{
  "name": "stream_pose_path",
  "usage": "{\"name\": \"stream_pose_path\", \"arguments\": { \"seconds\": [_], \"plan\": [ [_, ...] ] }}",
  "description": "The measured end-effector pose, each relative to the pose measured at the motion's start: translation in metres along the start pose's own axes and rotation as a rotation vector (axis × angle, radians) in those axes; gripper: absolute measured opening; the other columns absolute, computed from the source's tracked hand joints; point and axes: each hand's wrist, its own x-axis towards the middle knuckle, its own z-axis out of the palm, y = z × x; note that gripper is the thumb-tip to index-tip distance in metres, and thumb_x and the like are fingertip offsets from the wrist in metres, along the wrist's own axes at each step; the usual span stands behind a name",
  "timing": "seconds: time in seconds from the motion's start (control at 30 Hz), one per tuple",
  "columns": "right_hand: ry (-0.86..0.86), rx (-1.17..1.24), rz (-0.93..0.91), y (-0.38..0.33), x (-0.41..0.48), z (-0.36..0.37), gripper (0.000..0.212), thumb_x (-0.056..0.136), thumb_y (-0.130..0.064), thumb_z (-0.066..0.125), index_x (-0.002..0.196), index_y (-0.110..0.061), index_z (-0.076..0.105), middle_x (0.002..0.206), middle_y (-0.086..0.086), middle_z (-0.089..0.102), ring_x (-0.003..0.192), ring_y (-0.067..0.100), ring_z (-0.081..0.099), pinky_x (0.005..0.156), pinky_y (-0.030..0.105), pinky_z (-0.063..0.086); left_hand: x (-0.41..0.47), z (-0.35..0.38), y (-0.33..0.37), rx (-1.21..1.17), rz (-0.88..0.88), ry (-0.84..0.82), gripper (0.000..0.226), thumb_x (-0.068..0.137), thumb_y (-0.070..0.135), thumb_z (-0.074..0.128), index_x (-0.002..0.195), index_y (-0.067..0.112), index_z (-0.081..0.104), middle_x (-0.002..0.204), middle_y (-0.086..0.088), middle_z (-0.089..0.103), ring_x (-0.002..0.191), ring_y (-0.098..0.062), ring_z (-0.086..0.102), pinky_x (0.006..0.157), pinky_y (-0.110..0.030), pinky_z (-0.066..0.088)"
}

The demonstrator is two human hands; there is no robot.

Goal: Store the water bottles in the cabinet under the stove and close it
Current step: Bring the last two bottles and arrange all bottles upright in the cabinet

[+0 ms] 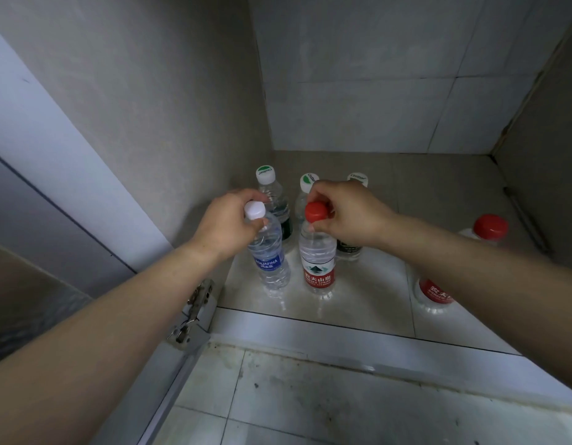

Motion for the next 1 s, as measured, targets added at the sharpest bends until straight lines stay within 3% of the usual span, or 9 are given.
{"name": "stream_pose_path", "arguments": {
  "seconds": [0.43,0.57,0.7,0.83,1.0],
  "plan": [
    [-0.007,-0.024,-0.027,-0.006,0.0,0.008,0.037,0.072,-0.022,0.077,0.102,-0.019,0.057,0.1,0.006,0.064,0.089,0.022,0.059,0.079,0.035,0.051,0.0,0.004,0.001,-0.019,0.03,0.035,0.034,0.082,0.012,0.067,0.115,0.016,0.063,0.116,-0.006,0.062,0.093,-0.021,0.057,0.076,-0.022,0.037],
    [0.005,-0.013,-0.024,-0.005,-0.005,0.005,0.037,0.072,-0.021,0.077,0.103,-0.017,0.057,0.099,0.004,0.064,0.085,0.018,0.057,0.075,0.029,0.048,0.0,0.002,0.001,0.02,0.045,0.0,0.034,0.082,0.011,0.065,0.115,0.017,0.061,0.118,-0.008,0.06,0.102,-0.024,0.057,0.08,-0.025,0.038],
    [-0.009,0.036,-0.034,-0.005,-0.01,0.0,0.041,0.071,-0.026,0.079,0.106,-0.017,0.06,0.1,0.003,0.065,0.086,0.015,0.059,0.078,0.032,0.051,-0.002,-0.001,0.004,0.091,0.091,-0.021,0.036,0.079,0.01,0.068,0.115,0.014,0.061,0.118,-0.01,0.058,0.104,-0.027,0.057,0.083,-0.026,0.04],
    [0.027,-0.036,-0.04,0.007,-0.024,-0.023,0.052,0.072,-0.032,0.077,0.118,-0.016,0.058,0.11,0.002,0.063,0.089,0.009,0.053,0.075,0.02,0.038,-0.002,-0.007,0.022,0.098,0.205,0.014,0.04,0.078,0.016,0.071,0.117,0.014,0.06,0.121,-0.008,0.058,0.112,-0.023,0.054,0.09,-0.024,0.037],
    [0.006,-0.242,0.082,0.05,-0.064,-0.072,0.048,0.077,-0.033,0.073,0.118,-0.014,0.058,0.117,0.007,0.063,0.104,0.02,0.057,0.08,0.021,0.038,-0.002,0.005,0.053,0.045,0.321,-0.051,0.032,0.084,0.029,0.065,0.114,0.017,0.061,0.11,-0.002,0.062,0.101,-0.018,0.057,0.085,-0.029,0.044]
  ]
}}
